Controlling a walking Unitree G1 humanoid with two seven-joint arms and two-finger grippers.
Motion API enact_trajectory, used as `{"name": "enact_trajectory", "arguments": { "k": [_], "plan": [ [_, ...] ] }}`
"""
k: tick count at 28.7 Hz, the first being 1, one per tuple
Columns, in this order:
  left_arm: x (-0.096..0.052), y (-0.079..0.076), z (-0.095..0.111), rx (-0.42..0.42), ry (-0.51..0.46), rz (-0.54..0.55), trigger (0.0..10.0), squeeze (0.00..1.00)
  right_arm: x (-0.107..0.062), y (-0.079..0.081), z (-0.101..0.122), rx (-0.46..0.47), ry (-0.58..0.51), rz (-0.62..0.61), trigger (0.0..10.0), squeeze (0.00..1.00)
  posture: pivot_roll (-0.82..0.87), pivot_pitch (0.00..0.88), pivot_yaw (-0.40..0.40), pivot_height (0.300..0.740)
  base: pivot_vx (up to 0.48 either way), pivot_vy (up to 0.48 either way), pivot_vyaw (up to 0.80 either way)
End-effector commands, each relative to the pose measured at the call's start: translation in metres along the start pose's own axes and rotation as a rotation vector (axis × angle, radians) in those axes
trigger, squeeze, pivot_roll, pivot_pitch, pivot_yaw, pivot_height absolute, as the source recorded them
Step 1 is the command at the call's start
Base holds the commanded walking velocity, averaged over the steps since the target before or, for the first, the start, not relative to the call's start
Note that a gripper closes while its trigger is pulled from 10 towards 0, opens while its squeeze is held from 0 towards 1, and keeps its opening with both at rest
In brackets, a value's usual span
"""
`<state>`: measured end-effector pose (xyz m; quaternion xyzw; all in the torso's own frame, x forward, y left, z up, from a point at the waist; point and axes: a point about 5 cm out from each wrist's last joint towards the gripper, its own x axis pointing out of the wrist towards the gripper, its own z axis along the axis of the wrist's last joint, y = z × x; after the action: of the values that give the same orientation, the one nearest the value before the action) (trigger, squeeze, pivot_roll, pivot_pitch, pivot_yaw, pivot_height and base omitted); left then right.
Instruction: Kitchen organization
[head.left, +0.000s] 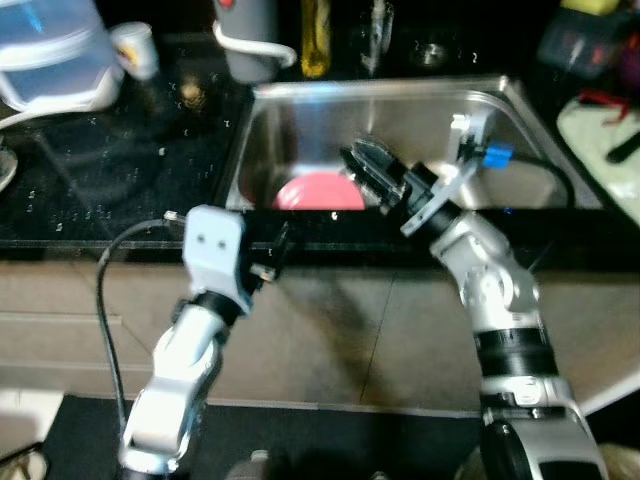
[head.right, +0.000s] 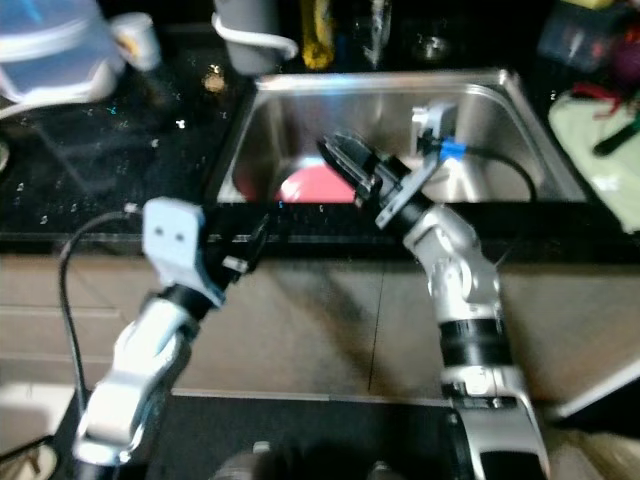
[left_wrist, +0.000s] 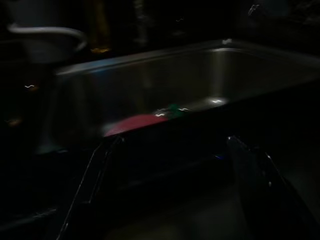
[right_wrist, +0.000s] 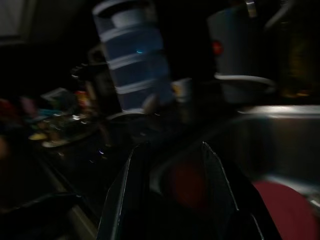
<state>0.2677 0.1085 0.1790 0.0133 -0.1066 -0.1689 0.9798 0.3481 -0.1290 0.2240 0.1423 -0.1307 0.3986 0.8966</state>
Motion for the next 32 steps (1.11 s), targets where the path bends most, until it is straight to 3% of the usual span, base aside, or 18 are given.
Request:
{"name": "enact_trajectory", "arguments": {
  "k": [1,6,10,16,32],
  "plan": [
    [-0.003,0.005,-0.007,0.017,0.032,0.010,10.0,0.00,0.002,0.005,-0.008,-0.006,0.023,0.003,10.0,0.00,0.05,0.040,-0.007,0.740,0.000,0.000,0.00],
    [-0.004,0.006,-0.011,0.017,0.039,0.004,10.0,0.00,-0.005,0.009,-0.022,0.001,0.058,-0.011,10.0,0.00,0.05,0.039,-0.005,0.740,0.000,0.000,0.00],
    [-0.006,0.005,-0.019,0.016,0.064,-0.001,10.0,0.00,-0.011,0.017,-0.032,0.006,0.087,0.038,10.0,0.00,0.04,0.045,0.000,0.740,0.000,0.000,0.80],
    [-0.009,0.007,-0.030,0.026,0.101,-0.001,10.0,0.00,-0.012,0.022,-0.040,0.024,0.099,0.017,10.0,0.00,0.04,0.048,-0.001,0.740,0.000,0.000,0.80],
    [-0.006,0.003,-0.038,0.027,0.126,-0.004,10.0,0.00,-0.001,0.033,-0.035,0.013,0.071,0.032,10.0,0.00,0.04,0.050,-0.006,0.740,0.000,0.000,0.80]
  ]
}}
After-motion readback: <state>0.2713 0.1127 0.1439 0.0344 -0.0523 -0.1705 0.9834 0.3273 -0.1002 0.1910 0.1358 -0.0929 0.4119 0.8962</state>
